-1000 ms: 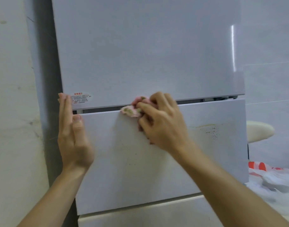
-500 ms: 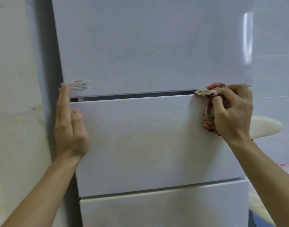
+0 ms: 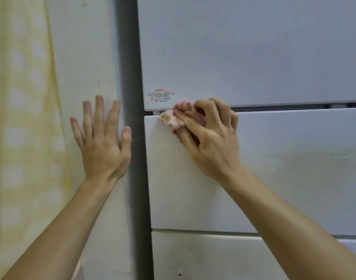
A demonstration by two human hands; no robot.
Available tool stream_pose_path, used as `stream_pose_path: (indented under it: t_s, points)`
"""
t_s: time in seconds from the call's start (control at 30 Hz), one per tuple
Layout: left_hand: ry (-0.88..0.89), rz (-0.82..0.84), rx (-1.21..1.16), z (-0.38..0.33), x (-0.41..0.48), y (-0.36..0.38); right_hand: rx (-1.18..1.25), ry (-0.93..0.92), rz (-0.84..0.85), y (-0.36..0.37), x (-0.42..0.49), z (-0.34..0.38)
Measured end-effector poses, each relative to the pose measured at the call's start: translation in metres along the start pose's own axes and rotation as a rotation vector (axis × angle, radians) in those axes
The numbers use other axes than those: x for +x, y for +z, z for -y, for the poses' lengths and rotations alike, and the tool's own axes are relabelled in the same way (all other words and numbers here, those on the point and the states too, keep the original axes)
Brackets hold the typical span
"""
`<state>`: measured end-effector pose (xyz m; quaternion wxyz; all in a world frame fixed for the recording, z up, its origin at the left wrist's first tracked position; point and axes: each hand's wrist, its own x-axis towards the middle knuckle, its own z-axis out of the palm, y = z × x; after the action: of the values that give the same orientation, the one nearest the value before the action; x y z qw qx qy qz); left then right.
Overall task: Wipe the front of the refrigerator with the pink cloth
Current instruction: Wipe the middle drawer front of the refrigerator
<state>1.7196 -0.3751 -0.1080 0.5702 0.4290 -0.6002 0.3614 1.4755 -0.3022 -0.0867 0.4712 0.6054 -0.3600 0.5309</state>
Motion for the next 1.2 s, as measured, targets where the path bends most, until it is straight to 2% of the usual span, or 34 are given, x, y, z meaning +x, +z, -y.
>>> stream_pose_path:
  t_s: [0.1,0.27,0.43,0.57,0.67,0.8,0.93,1.0,1.2]
  points:
    - [-0.016,0.058,-0.036,0.016,-0.008,0.007,-0.102,-0.013,0.012,0.014,-0.004,0.018]
    - [0.012,0.024,-0.099,0.019,-0.012,0.015,-0.116,-0.069,0.141,0.026,-0.041,0.052]
    - [0.007,-0.006,-0.102,0.018,-0.012,0.016,-0.076,-0.302,0.385,0.015,-0.124,0.070]
    - [0.013,-0.009,-0.100,0.017,-0.011,0.015,-0.042,-0.417,0.449,0.012,-0.139,0.058]
    - [0.010,-0.021,-0.105,0.017,-0.011,0.016,-0.006,-0.462,0.348,0.017,-0.110,0.047]
    - [0.016,-0.015,-0.107,0.017,-0.014,0.016,-0.021,-0.274,0.057,0.030,-0.026,0.040]
    - [0.020,-0.025,-0.101,0.018,-0.014,0.016,-0.055,-0.101,-0.016,0.046,-0.007,0.056]
    - [0.019,-0.042,-0.110,0.018,-0.013,0.018,-0.018,-0.097,0.040,0.047,-0.036,0.066]
    - [0.031,-0.056,-0.187,0.018,-0.016,0.016,0.006,-0.358,0.377,0.021,-0.150,0.078]
